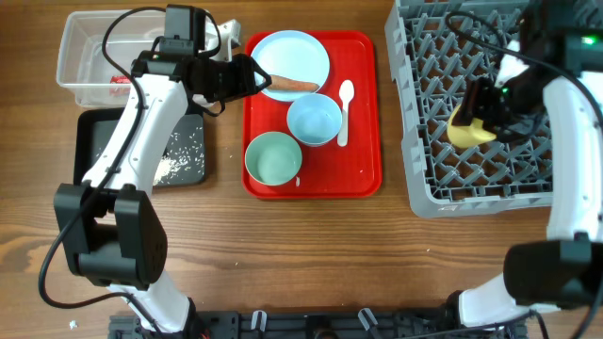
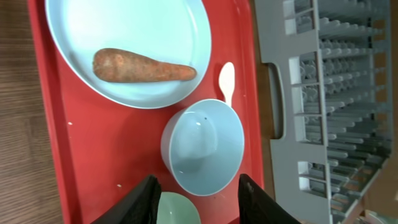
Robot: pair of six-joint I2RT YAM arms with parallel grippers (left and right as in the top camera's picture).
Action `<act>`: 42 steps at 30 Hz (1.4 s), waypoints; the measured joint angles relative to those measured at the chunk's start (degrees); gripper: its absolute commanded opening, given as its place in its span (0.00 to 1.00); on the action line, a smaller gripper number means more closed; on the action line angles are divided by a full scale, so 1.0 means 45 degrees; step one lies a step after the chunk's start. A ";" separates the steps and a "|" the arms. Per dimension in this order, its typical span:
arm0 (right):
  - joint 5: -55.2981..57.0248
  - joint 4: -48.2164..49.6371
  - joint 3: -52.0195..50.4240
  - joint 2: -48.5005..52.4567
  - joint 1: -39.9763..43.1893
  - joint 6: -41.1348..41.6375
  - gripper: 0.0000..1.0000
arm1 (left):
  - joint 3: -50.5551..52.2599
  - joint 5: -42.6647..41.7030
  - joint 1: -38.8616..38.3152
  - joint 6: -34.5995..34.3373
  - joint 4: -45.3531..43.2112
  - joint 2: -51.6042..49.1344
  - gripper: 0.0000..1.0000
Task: Sort waste into correct bins and load items into the dishwasher rack
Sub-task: 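Carry the yellow cup right and lower it into the dishwasher rack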
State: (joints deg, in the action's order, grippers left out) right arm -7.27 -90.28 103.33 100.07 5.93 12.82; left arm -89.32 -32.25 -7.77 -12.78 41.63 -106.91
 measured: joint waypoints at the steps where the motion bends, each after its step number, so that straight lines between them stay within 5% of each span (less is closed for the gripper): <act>1: 0.0015 0.0117 -0.0253 0.0204 0.0000 -0.0005 0.63 | 0.0000 0.0097 0.0000 0.0005 0.0000 0.0000 0.41; 15: 0.0015 0.1331 -0.1554 0.2574 0.0000 -0.0151 0.64 | 0.0000 0.0350 0.0000 0.0005 0.0102 0.0000 0.40; 25: -0.0034 0.1515 -0.1637 0.3526 0.0000 -0.0437 0.85 | 0.0000 0.0355 0.0000 0.0005 0.0151 0.0000 0.45; 32: -0.0039 0.1350 -0.1588 0.3526 -0.0024 -0.0578 0.91 | 0.0000 0.0355 0.0000 0.0005 0.0238 0.0000 0.49; 42: -0.0155 -0.0199 0.2307 0.3521 -0.0034 -0.0899 0.89 | 0.0000 0.0379 0.0000 0.0005 0.0330 0.0000 0.49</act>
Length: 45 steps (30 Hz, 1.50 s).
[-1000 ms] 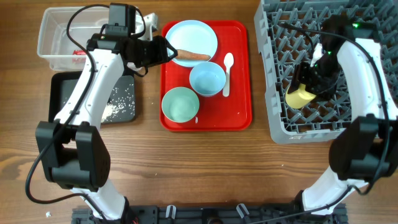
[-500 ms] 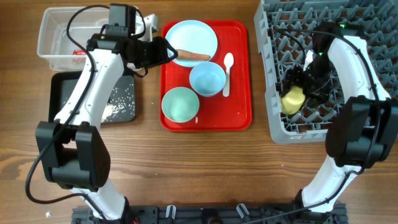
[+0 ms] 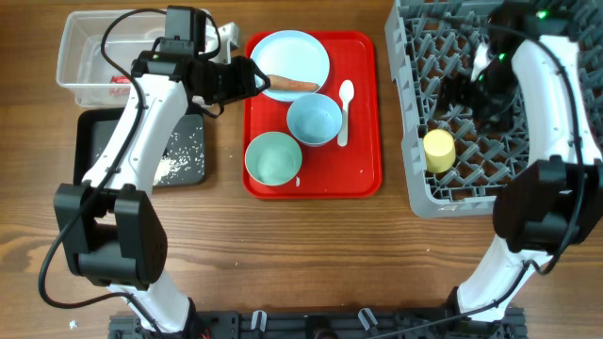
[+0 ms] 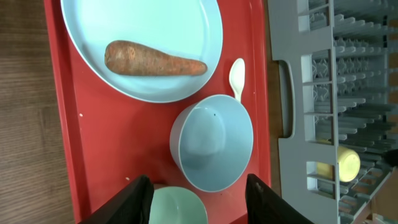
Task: Sort waste into correct bins and load items into the dishwasher rack
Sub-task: 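Carry the yellow cup right and lower it into the dishwasher rack, then grasp the light-blue bowl on the red tray with the right gripper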
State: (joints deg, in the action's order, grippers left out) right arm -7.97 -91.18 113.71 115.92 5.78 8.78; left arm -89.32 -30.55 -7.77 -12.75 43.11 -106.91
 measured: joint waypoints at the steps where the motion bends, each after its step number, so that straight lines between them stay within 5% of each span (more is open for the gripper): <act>1: -0.0049 -0.0053 0.0452 -0.0024 0.0000 -0.0117 0.87 | 0.0000 0.0019 0.0000 0.0000 0.0010 0.0000 0.49; 11: -0.1515 0.1331 0.2370 -0.0996 -0.1404 -0.0204 0.70 | 0.0000 0.0291 0.0000 0.0000 -0.0005 0.0000 0.52; 15: -0.1651 0.3308 0.1316 -0.1001 -0.2953 0.0612 0.60 | 0.0000 0.0670 0.0024 -0.0408 0.0005 0.0000 0.51; 21: -0.1297 0.6368 -0.1384 -0.0947 -0.5037 0.2506 0.57 | 0.0000 0.1345 0.0573 -0.1860 0.0219 0.0000 0.50; 24: -0.1209 0.7679 -0.2715 -0.0738 -0.5688 0.3245 0.55 | 0.0000 0.1525 0.1093 -0.2268 0.0277 0.0000 0.68; 29: -0.0889 0.8369 -0.4002 -0.0126 -0.6164 0.4197 0.51 | 0.0000 0.1695 0.1681 -0.2623 0.0403 0.0000 0.76; 34: -0.0262 0.8456 -0.4172 0.0243 -0.6144 0.4779 0.48 | 0.0000 0.2234 0.1744 -0.2681 0.0549 0.0000 0.99; 45: -0.0175 0.9666 -0.4600 0.1214 -0.6144 0.5493 0.35 | 0.0000 0.3293 0.1744 -0.2812 0.0573 0.0000 1.00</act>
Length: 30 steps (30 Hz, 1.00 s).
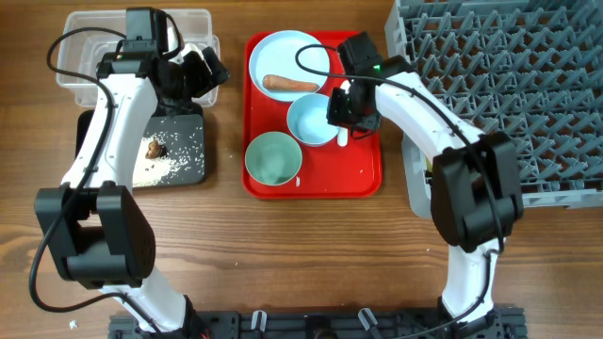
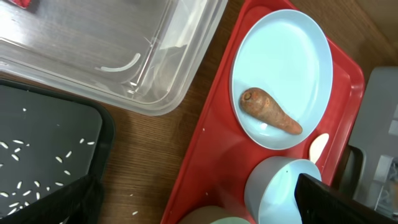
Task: Sort waste into correct bins and load items into the dishwasher rack
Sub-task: 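Grasp the light-blue bowl on the red tray with the right gripper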
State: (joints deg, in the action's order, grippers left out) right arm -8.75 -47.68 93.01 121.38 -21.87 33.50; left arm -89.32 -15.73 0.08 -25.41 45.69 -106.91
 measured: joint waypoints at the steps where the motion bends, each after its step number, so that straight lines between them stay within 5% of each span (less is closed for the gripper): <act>1: 0.0000 0.0044 0.0000 0.0058 0.0000 0.0024 0.34 | 0.0000 0.0015 0.0000 0.0000 0.0000 0.0000 1.00; 10: 0.0000 0.0194 0.0000 0.0121 0.0000 0.0219 0.05 | 0.0000 0.0112 0.0000 0.0000 0.0000 0.0000 1.00; 30: 0.0631 -0.0243 0.0267 -0.1268 0.0763 -0.1005 0.04 | 0.0000 0.0155 0.0000 0.0000 0.0000 0.0000 1.00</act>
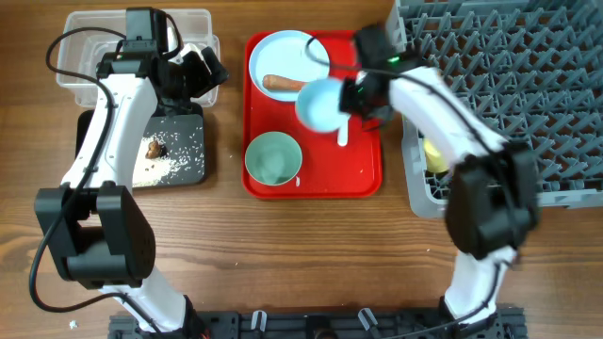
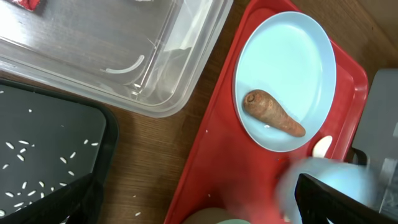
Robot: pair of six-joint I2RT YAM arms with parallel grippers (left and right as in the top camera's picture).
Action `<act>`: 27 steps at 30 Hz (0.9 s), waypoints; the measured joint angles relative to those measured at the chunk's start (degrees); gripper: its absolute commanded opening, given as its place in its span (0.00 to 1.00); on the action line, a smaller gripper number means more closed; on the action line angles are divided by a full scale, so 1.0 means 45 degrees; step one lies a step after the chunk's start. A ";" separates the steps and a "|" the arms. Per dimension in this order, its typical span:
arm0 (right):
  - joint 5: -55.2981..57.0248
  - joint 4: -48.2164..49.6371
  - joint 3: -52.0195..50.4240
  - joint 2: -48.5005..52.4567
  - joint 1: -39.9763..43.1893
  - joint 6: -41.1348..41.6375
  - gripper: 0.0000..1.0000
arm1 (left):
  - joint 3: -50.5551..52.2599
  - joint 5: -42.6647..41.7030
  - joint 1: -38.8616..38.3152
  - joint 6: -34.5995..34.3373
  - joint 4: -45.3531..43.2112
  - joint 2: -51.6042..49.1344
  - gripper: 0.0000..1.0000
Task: Sort waste into correct bins and load items into the dishwasher rack
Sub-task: 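Grasp the light-blue bowl on the red tray with the right gripper, then carry the light-blue bowl right and place it in the rack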
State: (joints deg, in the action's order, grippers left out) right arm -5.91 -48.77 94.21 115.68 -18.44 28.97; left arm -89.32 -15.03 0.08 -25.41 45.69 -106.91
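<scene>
My right gripper is shut on the rim of the light blue bowl, which is blurred and lifted off the red tray. On the tray sit a blue plate holding a carrot, a green bowl and a white spoon. In the left wrist view the carrot lies on the plate. My left gripper hangs open over the bins' edge, its fingers wide apart and holding nothing.
A clear bin stands at the back left. In front of it a black tray holds rice grains and a brown lump. The grey dishwasher rack at the right holds a yellow cup.
The light blue bowl stood on the tray with my right gripper at its rim; now it is raised and tilted in that gripper. The left arm has not moved.
My right gripper first held the yellow cup over the rack while my left hung open over the tray. Then the cup lay in the rack. Later my left gripper was back over the bins and my right at the blue bowl, now lifted.
</scene>
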 measured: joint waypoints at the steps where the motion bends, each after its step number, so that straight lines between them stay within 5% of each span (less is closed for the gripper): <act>1: 0.0427 -0.0058 0.0092 -0.0675 0.0204 -0.0087 0.04 | 0.0000 0.0000 0.0000 0.0000 0.0000 0.0000 1.00; 9: 0.6144 -0.0068 0.0869 -0.5197 0.1195 -0.0345 0.04 | 0.0000 0.0044 0.0000 0.0000 0.0000 0.0000 1.00; 16: 1.1001 0.3215 0.0874 -0.4561 0.1486 -0.2142 0.04 | 0.0000 0.0044 0.0000 0.0000 0.0015 0.0000 1.00; 27: 1.4231 1.2002 0.0772 -0.0466 0.1632 -1.1531 0.04 | 0.0000 0.0053 0.0000 0.0000 0.0039 0.0000 1.00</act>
State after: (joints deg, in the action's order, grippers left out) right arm 58.13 5.23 97.69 113.58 -11.09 -22.92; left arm -89.32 -14.79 0.08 -25.41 45.87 -106.91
